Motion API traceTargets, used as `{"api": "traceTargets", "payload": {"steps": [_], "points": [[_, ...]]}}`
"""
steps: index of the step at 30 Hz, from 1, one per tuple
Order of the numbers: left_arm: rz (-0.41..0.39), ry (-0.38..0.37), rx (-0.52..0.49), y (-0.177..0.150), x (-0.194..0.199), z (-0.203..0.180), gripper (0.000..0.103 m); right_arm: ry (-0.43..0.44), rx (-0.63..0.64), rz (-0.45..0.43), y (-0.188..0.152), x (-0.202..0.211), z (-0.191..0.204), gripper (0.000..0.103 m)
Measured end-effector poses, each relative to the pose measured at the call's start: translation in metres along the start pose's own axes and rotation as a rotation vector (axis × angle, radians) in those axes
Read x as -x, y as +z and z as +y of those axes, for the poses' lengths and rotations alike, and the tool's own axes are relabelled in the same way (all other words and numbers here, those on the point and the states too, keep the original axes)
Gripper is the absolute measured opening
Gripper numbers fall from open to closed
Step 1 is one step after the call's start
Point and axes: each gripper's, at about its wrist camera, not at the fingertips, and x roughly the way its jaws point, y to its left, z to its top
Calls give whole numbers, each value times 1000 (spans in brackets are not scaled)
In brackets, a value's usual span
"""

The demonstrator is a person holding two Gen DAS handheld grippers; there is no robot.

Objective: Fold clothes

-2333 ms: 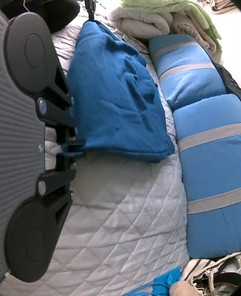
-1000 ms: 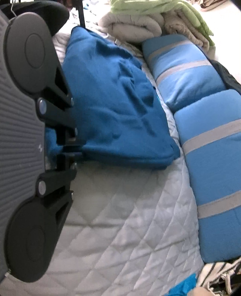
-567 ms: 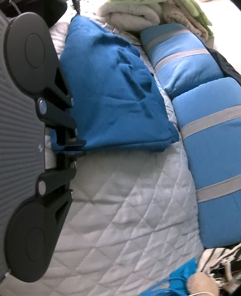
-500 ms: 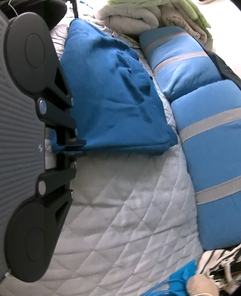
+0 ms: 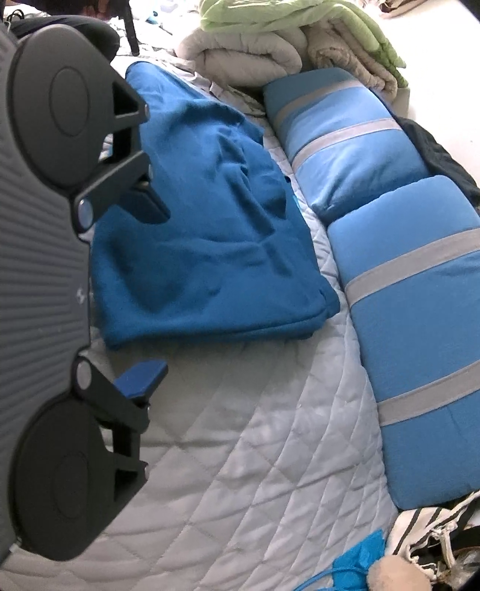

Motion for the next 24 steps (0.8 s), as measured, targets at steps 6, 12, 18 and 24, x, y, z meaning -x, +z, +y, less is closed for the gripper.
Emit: {"api": "traceTargets", "payload": {"steps": [6, 12, 18, 24], "points": [[28, 17, -51, 1, -29, -16, 44, -16, -29, -8, -5, 3, -6, 91], [43, 84, -43, 6, -24, -17, 52, 8, -137, -14, -12, 6, -21, 100], [17, 136, -28, 6, -1, -21, 56, 125, -382, -3, -28, -3, -50, 103], [-60, 117, -15, 12, 28, -30, 62, 235, -535, -53, -39, -23, -58, 102]]}}
